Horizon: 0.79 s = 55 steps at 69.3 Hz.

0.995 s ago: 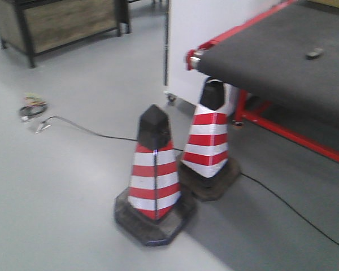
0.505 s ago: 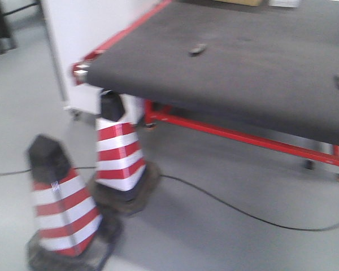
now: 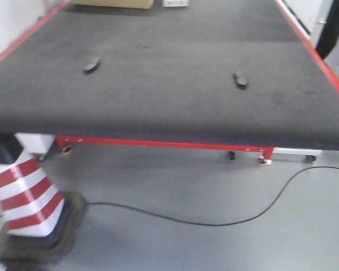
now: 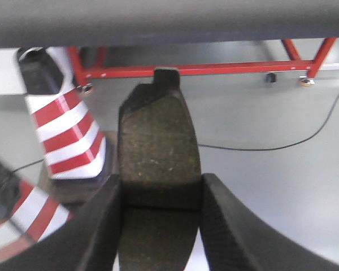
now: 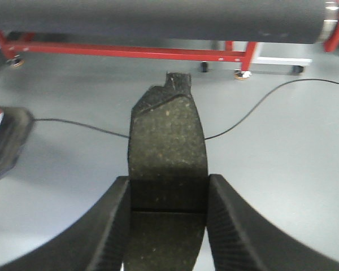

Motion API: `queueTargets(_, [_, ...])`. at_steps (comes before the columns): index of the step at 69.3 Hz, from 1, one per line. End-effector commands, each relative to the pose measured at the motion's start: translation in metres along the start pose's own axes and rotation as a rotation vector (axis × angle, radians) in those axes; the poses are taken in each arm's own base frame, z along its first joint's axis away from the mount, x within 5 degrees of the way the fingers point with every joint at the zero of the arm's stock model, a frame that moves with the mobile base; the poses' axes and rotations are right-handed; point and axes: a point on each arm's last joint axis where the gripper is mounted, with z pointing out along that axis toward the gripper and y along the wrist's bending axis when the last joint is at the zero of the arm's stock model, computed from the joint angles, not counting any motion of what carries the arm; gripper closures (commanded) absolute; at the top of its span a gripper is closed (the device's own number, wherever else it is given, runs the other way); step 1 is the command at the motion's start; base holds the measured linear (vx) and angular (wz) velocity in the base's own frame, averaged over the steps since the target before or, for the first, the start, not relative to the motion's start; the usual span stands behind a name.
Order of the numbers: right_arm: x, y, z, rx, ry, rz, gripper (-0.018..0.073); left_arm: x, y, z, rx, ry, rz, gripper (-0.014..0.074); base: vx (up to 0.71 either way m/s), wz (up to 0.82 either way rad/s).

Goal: Move and align brake pads A on conveyor
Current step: 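Turn the base past the striped cones toward the black conveyor, then approach the conveyor and stop facing the two placed brake pads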

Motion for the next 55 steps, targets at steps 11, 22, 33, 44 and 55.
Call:
queueTargets(11, [-0.0145,-0.0003,-0.0048,0.005,-0.102,-0.006,0.0564,-0.0150,-0.0004,-0.0042,0.004,-0.100,0.001,0.0603,0.31,-0.32])
queueTargets(22, [-0.0145,-0.0003,-0.0048,0.005,-0.102,-0.006,0.0564,-0.0150,-0.0004,-0.0042,0.004,-0.100,0.001,0.0603,0.36,-0.16])
queueTargets(33, [-0.0145,-0.0003,-0.0048,0.005,-0.101,-0.006,0.0564,-0.0150,-0.0004,-0.0042,0.004,-0.100,0.001,0.0603,0.40,-0.02])
queueTargets(44, [-0.0146,-0.0003,-0.0048,0.005,-0.102,-0.006,0.0564,-0.0150,-0.0004,-0.0042,0.004,-0.100,0.001,0.0603,0.42,0.02])
queueTargets(55, [-0.0146,-0.0003,-0.0048,0.005,-0.102,-0.006,0.0564,-0.0150,-0.0004,-0.0042,0.004,-0.100,0.001,0.0603,0.40,0.06])
